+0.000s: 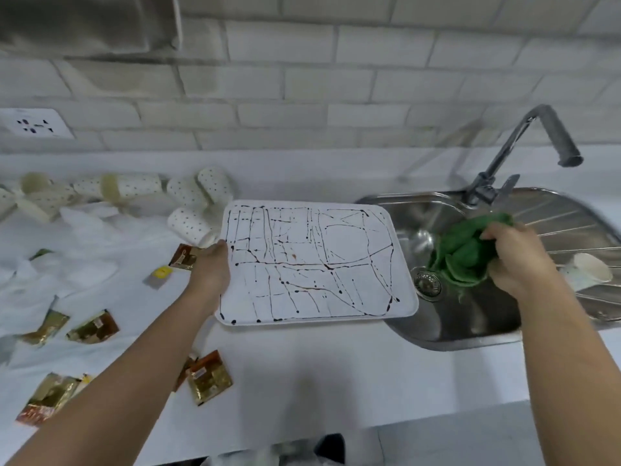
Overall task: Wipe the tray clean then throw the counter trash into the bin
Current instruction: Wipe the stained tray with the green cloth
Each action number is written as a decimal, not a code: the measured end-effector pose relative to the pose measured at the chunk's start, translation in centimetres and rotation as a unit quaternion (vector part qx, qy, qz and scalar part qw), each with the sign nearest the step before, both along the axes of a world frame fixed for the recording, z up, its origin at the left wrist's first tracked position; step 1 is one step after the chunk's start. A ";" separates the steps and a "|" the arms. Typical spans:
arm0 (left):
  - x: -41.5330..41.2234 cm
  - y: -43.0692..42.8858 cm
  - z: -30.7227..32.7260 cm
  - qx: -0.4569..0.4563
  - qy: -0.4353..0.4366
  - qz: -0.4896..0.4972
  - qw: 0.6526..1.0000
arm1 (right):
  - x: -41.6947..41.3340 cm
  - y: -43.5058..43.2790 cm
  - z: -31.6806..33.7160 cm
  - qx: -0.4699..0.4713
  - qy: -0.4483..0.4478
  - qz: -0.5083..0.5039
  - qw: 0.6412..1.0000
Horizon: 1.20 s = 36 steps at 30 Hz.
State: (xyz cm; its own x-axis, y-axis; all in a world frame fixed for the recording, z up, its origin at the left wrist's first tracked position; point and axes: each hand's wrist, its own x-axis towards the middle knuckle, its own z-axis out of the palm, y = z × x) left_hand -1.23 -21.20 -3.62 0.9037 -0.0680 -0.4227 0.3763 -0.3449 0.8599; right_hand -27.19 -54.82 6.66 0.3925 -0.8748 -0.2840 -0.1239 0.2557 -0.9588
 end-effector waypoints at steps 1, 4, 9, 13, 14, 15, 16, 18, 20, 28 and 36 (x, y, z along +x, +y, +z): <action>-0.3 -0.2 -0.7 0.003 0.002 -0.019 1.000 | -0.1 -0.1 -0.4 -0.005 -0.005 0.034 0.999; -2.8 -3.4 -2.8 0.023 0.009 -0.036 0.999 | 0.7 -3.1 -1.0 0.026 -0.067 0.137 0.988; -4.4 -5.1 -4.1 0.086 -0.013 -0.034 0.996 | 1.4 -1.1 -2.2 0.144 -0.231 0.199 0.941; -3.9 -5.0 -4.5 0.173 -0.037 -0.059 0.982 | 4.1 1.3 -2.5 0.260 -0.334 0.161 0.892; -3.6 -4.5 -4.7 0.206 -0.045 -0.064 0.975 | 5.0 1.8 -2.8 0.273 -0.333 0.163 0.888; -3.3 -4.0 -4.6 0.235 -0.062 -0.074 0.967 | 6.1 2.5 -2.9 0.271 -0.318 0.173 0.892; -3.1 -3.8 -4.6 0.258 -0.087 -0.085 0.958 | 6.9 3.1 -2.7 0.285 -0.302 0.194 0.889; -1.2 -1.0 -5.1 0.286 -0.104 -0.100 0.947 | 11.1 6.0 -3.9 0.304 -0.233 0.240 0.892; 0.0 0.1 -5.7 0.270 -0.097 -0.133 0.949 | 13.5 7.9 -4.4 0.295 -0.183 0.262 0.900; 2.1 -1.3 -5.2 0.198 -0.111 -0.187 0.956 | 18.8 10.4 -4.1 0.226 -0.009 0.429 0.875; 4.4 -1.3 -4.8 0.216 -0.061 -0.235 0.946 | 25.8 15.0 -7.6 -0.368 0.322 0.534 0.689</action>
State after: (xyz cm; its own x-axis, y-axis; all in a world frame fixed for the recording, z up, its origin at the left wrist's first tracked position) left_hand 3.14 -22.49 -8.41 0.8603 -0.3193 -0.3974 0.0014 -0.7781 0.6282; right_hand -1.36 -39.79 -0.97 0.9249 -0.1836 -0.3330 -0.3243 -0.8382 -0.4386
